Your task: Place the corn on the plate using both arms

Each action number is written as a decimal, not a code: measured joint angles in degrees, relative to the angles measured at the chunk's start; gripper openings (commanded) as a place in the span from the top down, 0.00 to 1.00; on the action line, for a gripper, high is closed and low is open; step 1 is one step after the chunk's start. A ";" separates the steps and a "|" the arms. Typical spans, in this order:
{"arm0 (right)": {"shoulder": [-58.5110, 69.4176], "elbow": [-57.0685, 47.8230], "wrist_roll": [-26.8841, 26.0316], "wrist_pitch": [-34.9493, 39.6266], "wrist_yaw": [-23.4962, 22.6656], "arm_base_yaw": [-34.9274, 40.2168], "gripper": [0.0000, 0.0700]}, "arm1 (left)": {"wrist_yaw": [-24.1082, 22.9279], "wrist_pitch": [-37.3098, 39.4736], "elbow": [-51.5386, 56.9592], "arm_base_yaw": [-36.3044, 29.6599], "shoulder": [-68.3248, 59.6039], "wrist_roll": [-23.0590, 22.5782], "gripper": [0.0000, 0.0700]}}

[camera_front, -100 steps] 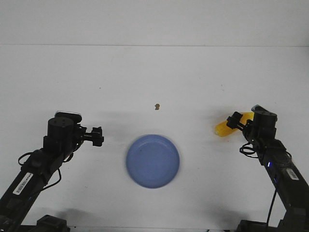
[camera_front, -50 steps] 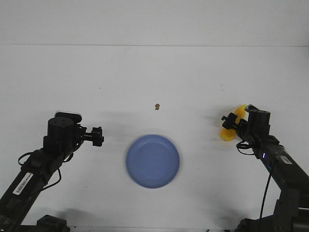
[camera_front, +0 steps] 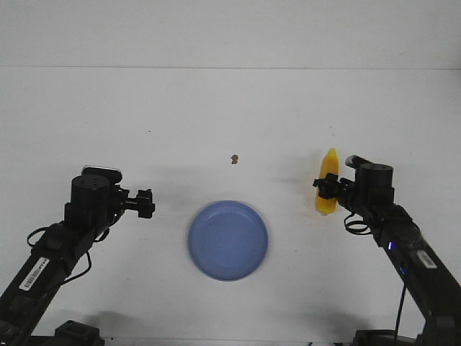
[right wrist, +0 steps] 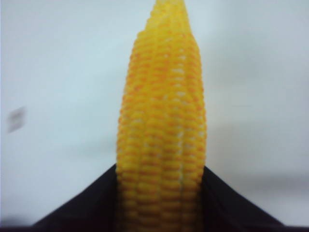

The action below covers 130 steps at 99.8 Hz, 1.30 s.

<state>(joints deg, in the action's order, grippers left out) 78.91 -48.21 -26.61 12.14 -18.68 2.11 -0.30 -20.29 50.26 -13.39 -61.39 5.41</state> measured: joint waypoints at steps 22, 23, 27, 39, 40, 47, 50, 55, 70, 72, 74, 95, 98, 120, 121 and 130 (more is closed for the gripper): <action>-4.15 0.00 1.99 2.86 -0.20 17.35 0.76 | 0.00 0.00 0.00 0.00 0.00 -0.02 0.21; -4.09 0.00 2.03 3.02 -0.11 18.14 0.76 | 0.00 0.00 0.00 -0.02 0.00 -0.02 0.21; -3.87 0.00 2.19 3.39 0.37 21.27 0.76 | 0.00 -0.02 0.00 0.00 0.00 0.00 0.21; -2.40 0.00 2.40 3.41 4.22 29.51 0.72 | 0.00 0.00 0.00 0.00 0.00 -0.02 0.21; -2.25 0.00 2.40 3.41 4.63 30.10 0.72 | 0.00 0.00 0.00 0.00 0.00 -0.02 0.21; -1.09 0.00 2.67 3.43 7.72 33.42 0.64 | 0.00 0.00 0.00 0.00 0.00 0.00 0.21; -0.63 0.00 2.82 3.43 8.74 34.47 0.59 | 0.00 0.00 0.00 0.00 0.00 -0.02 0.21; 0.15 0.00 2.95 3.41 10.19 35.93 0.47 | 0.00 0.00 0.00 0.00 0.00 0.00 0.21; 2.36 0.00 3.30 3.45 10.97 38.05 0.11 | 0.00 0.00 0.00 0.00 0.00 -0.02 0.21; 2.36 0.00 3.30 3.43 10.97 38.21 0.11 | 0.00 0.00 0.00 0.00 0.00 0.00 0.21; 2.36 0.00 3.30 3.30 10.97 38.45 0.11 | 0.00 0.00 0.00 0.00 0.00 -0.02 0.21; -0.37 0.00 4.85 2.14 11.78 37.51 0.11 | 0.00 0.07 0.00 0.00 0.00 -0.02 0.23; -1.64 -0.07 5.53 2.14 12.63 37.00 0.11 | 0.00 0.11 0.00 0.00 0.00 -0.02 0.24; -13.92 -0.92 12.68 5.01 19.67 26.80 0.11 | 0.00 3.65 0.00 0.00 0.50 0.02 0.24; -14.47 -0.92 13.11 5.31 19.78 26.21 0.11 | 0.00 3.76 0.00 0.00 0.59 0.02 0.24; -19.63 -0.92 16.94 8.72 20.33 20.17 0.11 | 0.00 5.42 0.00 0.02 1.88 0.02 0.24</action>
<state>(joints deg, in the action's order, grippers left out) 59.29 -49.12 -9.67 20.86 1.65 22.28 -0.30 -14.87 50.26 -13.37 -59.51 5.43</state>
